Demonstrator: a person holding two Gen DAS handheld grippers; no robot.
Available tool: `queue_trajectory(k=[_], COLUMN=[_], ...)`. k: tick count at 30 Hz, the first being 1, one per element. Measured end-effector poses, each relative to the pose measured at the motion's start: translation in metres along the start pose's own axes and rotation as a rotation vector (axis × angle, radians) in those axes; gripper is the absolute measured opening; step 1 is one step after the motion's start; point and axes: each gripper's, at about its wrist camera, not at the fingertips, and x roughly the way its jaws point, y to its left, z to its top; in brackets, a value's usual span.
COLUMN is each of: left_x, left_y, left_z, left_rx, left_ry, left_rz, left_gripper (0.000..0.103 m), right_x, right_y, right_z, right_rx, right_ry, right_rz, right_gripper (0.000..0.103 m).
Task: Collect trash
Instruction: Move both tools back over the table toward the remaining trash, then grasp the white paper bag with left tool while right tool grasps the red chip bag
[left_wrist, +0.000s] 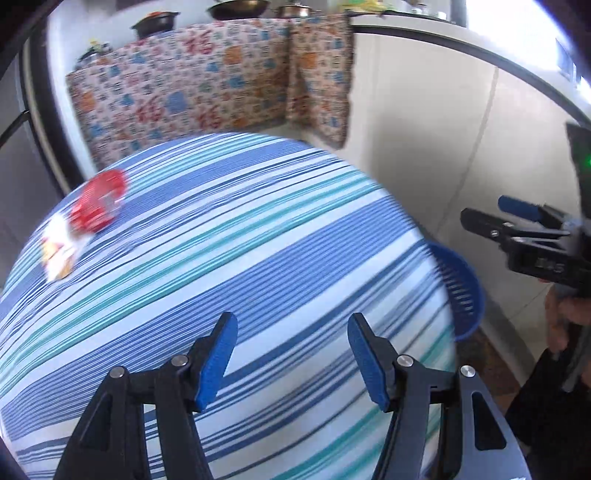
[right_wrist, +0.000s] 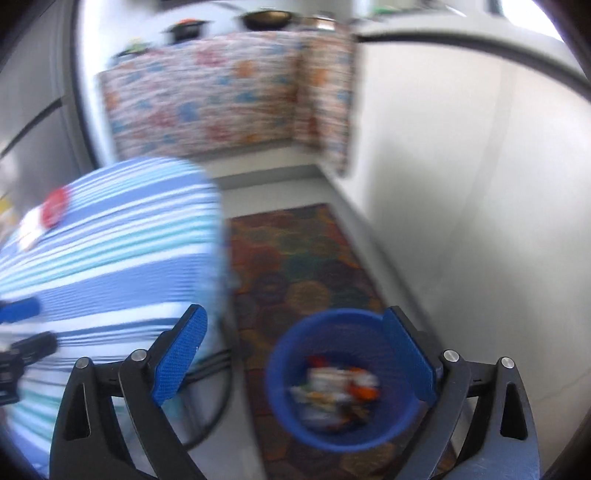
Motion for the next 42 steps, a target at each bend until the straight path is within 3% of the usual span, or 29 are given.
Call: queue_trajectory(k=[7, 10, 16, 21, 25, 32, 39, 41, 42], left_x=[-0.014, -0.022, -0.022, -0.01, 0.003, 0.011, 0.044, 0.048, 0.05], left_y=[0.107, 0.145, 0.197, 0.23, 0.245, 0.288, 0.3, 0.301, 0.3], left_z=[-0.031, -0.039, -0.049, -0.044, -0.029, 0.008, 0.032, 0.035, 0.037], left_rx=[-0.124, -0.174, -0.242, -0.265, -0.209, -0.22, -0.189, -0.182, -0.176], left_ry=[0.004, -0.004, -0.009, -0.005, 0.004, -0.07, -0.039, -0.039, -0.037], left_rz=[0.111, 0.137, 0.157, 0.137, 0.122, 0.01, -0.035, -0.059, -0.07], left_gripper=[0.063, 0.063, 0.063, 0.064, 0.064, 0.064, 0.062, 0.053, 0.041], right_x=[-0.006, 0.01, 0.048, 0.059, 0.062, 0.066, 0.066, 0.066, 0.066], right_y=[0.144, 0.187, 0.236, 0.248, 0.253, 0.256, 0.255, 0.255, 0.255], right_z=[0.017, 0.021, 0.018, 0.011, 0.012, 0.015, 0.016, 0.016, 0.016], right_rx=[-0.207, -0.252, -0.259, -0.291, -0.3, -0.298, -0.3, -0.3, -0.3], right_ry=[0.027, 0.058, 0.154, 0.19, 0.183, 0.191, 0.193, 0.193, 0.193], right_rz=[0.28, 0.328, 0.319, 0.292, 0.281, 0.271, 0.272, 0.273, 0.273], right_gripper=[0.096, 0.096, 0.096, 0.096, 0.098, 0.102, 0.102, 0.102, 0.102])
